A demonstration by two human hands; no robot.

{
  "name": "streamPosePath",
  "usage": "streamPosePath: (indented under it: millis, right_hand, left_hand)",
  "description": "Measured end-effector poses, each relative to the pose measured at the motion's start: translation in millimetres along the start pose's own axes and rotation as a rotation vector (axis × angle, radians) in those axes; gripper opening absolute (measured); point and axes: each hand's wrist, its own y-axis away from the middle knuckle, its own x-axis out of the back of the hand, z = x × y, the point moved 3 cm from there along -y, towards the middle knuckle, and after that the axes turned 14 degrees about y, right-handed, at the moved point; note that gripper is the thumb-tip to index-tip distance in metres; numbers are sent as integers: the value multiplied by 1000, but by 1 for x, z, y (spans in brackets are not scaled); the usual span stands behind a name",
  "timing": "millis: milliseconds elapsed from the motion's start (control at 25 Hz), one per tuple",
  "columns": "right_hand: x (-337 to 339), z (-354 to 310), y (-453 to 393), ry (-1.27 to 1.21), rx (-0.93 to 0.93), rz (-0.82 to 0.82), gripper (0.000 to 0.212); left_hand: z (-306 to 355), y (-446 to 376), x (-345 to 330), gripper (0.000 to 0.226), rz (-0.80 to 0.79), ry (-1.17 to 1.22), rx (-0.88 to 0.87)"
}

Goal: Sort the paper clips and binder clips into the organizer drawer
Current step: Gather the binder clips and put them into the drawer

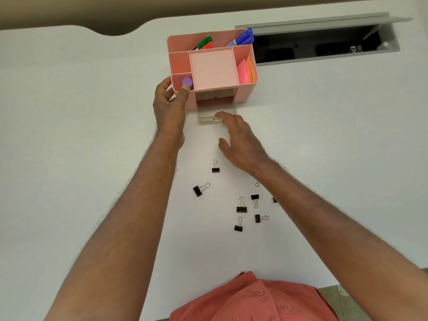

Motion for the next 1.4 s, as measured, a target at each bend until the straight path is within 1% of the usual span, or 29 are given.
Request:
streamPosePath:
  millis: [120, 240, 360, 440, 520, 600, 680, 800, 880, 1000, 1080, 1160, 1240, 1280, 1320, 1400]
  right_hand:
    - [5, 10, 13, -58, 1, 29, 65]
    - [9, 34, 41, -39, -52, 102, 54]
    - [11, 69, 80, -34, -163, 149, 45]
    - [7, 86, 108, -27, -230, 148, 41]
    - [0, 95, 135, 28, -280, 120, 39]
    - [-7, 96, 155, 109, -305, 95, 44]
    - [-13, 92, 169, 147, -307, 53, 57]
    - [-22, 84, 175, 125, -294, -40, 78]
    - [-24, 79, 173, 59, -277, -54, 81]
    - [-16, 70, 158, -17, -230, -40, 84]
    - [-9, 63, 146, 5, -188, -70, 91]
    - [-5, 57, 136, 99, -115, -136, 96]
    - [-2, 55, 127, 186, -53, -213, 94]
    - [-2, 56, 123, 202, -38, -240, 89]
    - [-2, 58, 121, 201, -32, -248, 83]
    - [-3, 61, 119, 170, -32, -207, 69]
  left_hand:
    - [-9, 4, 8, 64, 44, -133, -12]
    - [-31, 28, 28, 65, 26, -335, -73]
    - [-60, 71, 59, 53, -36, -562, -192]
    - [-79, 106, 79, 45, -101, -698, -256]
    - [-94, 138, 94, 46, -168, -793, -284]
    - [-104, 163, 100, 53, -222, -865, -311]
    - [-108, 179, 99, 62, -268, -892, -296]
    - [-109, 184, 91, 75, -321, -855, -214]
    - [-106, 181, 84, 81, -354, -867, -202]
    - [-97, 174, 69, 81, -405, -901, -196]
    - [-93, 167, 59, 80, -442, -970, -209]
    - [-89, 160, 52, 77, -468, -1083, -233]
    - [-87, 153, 48, 69, -471, -1156, -238]
    - [-86, 150, 47, 62, -466, -1165, -233]
    - [-86, 149, 46, 55, -458, -1158, -228]
    - [-86, 148, 46, 42, -438, -1123, -222]
